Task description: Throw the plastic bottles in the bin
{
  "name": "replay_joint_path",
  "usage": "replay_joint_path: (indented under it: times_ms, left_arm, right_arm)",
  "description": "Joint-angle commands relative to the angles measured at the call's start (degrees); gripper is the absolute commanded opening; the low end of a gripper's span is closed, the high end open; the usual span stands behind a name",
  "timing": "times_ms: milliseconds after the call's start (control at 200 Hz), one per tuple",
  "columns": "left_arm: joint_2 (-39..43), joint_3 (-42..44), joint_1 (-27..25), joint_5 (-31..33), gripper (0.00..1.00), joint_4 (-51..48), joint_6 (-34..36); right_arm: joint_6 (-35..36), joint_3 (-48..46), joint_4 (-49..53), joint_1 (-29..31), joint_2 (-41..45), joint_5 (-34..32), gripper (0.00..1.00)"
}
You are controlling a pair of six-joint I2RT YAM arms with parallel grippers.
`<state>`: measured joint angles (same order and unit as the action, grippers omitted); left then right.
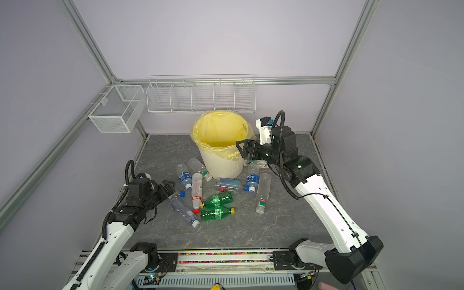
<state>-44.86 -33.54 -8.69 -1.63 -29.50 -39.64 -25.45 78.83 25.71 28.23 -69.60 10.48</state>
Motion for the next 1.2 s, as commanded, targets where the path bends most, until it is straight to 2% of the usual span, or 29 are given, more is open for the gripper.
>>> replay_joint_path:
  times_ms: [0,240,390,560,950,1195]
  left_arm:
    - [1.08,-1.28,-0.28,2.39,0.99,-2.72,-1.92]
    - [1.34,-1.34,-0.23,2.45,0.99,-3.83,-7.69]
    - [2.62,-1.4,-0.28,1.63,0.99,-2.98,-9.94]
    - [1.97,-1.65,-0.28,-0.38,0.99,-3.78,-9.42]
    - [1.97,2.58,-0.28,-4.7,0.99,-2.2,-11.33]
    - [2.6,5.61,-0.28,-6.2,0.99,-2.82,-11.86]
  right_arm:
    - [0.7,-4.08,1.82,-0.09,3.45,-3.33,0.88]
    - [2.0,-15.24,5.07,-0.19,8.81,-13.56,0.88]
    - [1.46,-19.3,5.69,-0.51,13.54,-14.2,0.88]
    - [0.93,-21.87,8.49,-0.55,16.71,-16.49,0.88]
    - [-2.05,-28.11,10.2,-0.54,18.2,-16.4,0.88]
    - [-4.01,-32.51,10.21,-0.54,19.03,-20.11,0.88]
